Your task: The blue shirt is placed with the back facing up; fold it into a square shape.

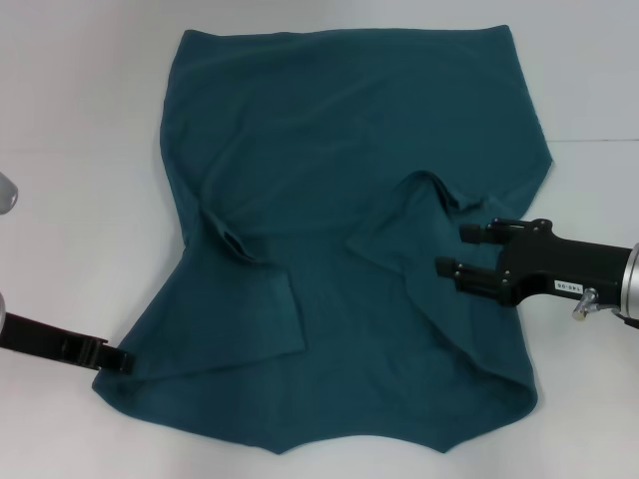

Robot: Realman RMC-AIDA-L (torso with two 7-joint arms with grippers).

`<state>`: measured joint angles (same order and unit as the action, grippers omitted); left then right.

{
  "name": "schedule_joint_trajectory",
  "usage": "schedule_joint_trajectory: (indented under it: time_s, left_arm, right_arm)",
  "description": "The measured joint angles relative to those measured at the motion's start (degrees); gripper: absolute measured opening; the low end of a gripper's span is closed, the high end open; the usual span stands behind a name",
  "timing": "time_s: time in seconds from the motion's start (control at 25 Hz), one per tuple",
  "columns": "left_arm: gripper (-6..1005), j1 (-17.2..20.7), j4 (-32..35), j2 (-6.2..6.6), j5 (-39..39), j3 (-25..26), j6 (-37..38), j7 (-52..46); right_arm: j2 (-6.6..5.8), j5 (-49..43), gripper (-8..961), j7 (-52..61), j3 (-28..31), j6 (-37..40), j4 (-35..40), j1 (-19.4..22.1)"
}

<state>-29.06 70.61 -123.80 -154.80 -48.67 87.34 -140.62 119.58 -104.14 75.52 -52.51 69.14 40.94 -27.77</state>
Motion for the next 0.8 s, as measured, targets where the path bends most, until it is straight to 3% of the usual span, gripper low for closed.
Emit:
schedule_joint_trajectory:
  time_s: [0.8]
  left_arm:
    - [442, -0.12, -0.97, -0.09, 0.16, -0.90, 0.26, -0.04]
  right_arm:
    - [0.22, 0.00, 623, -0.02, 0.76, -0.10, -0.24, 0.00]
